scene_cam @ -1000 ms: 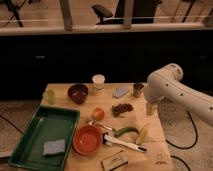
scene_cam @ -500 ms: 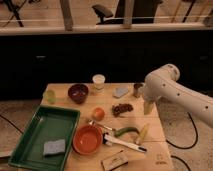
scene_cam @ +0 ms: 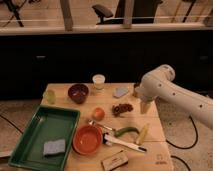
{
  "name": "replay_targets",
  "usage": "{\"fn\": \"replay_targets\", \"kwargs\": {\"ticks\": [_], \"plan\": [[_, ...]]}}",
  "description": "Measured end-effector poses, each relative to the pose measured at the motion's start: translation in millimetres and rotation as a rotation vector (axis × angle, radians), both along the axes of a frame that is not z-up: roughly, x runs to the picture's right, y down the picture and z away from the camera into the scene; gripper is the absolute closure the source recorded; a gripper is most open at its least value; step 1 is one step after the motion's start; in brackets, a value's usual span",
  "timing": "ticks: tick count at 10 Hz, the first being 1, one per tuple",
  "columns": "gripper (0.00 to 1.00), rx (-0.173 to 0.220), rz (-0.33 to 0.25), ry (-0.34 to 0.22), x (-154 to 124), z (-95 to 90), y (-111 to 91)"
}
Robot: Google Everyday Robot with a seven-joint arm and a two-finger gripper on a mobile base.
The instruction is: Place grapes in red bowl
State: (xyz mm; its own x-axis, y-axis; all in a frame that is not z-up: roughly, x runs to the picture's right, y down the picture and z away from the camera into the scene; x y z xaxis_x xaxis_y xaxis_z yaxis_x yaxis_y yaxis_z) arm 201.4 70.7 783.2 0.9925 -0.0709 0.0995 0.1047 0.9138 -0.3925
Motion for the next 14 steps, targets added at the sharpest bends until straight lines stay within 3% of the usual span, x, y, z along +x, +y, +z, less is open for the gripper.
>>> {"fn": "replay_targets", "kwargs": {"ticks": [14], "plan": [[0.2,-0.031,0.038,-0.054,-25,45.2,7]]}}
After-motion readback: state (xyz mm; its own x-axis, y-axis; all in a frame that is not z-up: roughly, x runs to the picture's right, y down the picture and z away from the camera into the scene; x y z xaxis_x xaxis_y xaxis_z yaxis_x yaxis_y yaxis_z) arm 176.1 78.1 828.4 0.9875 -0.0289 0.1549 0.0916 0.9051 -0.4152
